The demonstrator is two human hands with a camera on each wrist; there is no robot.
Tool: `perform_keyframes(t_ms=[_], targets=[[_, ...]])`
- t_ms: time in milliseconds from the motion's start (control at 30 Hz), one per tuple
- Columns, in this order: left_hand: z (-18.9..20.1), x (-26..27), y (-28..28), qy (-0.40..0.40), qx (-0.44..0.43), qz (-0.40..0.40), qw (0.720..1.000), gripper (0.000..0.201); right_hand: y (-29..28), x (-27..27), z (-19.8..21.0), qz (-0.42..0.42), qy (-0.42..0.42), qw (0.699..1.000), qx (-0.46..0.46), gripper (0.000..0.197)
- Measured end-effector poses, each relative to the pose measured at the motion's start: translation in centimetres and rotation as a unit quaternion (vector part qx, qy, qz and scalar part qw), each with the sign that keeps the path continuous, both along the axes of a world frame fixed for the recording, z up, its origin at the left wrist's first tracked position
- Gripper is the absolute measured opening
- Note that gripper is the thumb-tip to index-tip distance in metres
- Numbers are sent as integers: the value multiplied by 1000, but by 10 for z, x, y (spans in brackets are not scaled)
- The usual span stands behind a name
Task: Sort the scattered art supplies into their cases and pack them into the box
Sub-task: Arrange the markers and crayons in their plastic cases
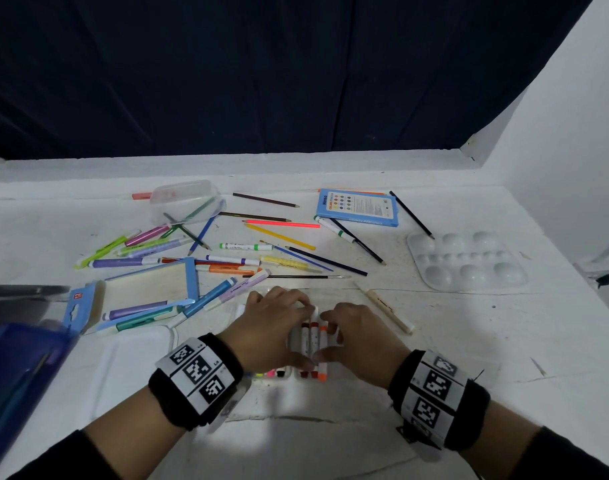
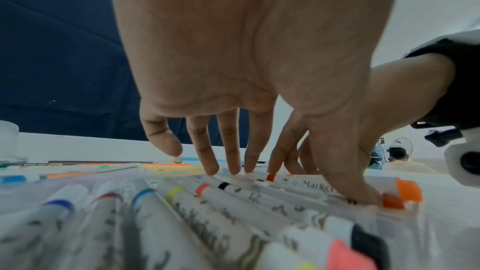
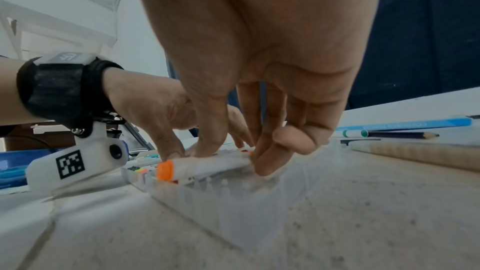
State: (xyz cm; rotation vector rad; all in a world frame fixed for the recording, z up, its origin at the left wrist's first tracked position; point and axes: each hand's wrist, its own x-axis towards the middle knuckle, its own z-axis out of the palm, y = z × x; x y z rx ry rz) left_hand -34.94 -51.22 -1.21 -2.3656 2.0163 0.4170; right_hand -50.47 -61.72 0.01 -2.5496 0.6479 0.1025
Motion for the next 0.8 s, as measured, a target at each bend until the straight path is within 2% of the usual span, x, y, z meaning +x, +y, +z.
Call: perform_keyframes(t_ms=[167,367,500,700,800], targets=[[7,-3,-3,-26,7,6,1000,82,-6,2,4,44,16,999,1,41],[5,-14,3,-73,-3,-15,997,77,-12,-12,10,108,31,994,14,58],[7,-15,2,-74,-8,-10,997,78,-9,-10,11,95,10,995,3,64],[5,-16,6,-45,-25,4,999,71,-8,0,-4,66,38,997,-14,52],[5,-15,6,-30,-23,-2,999,72,-11,-1,7,84,38,996,-16,58]])
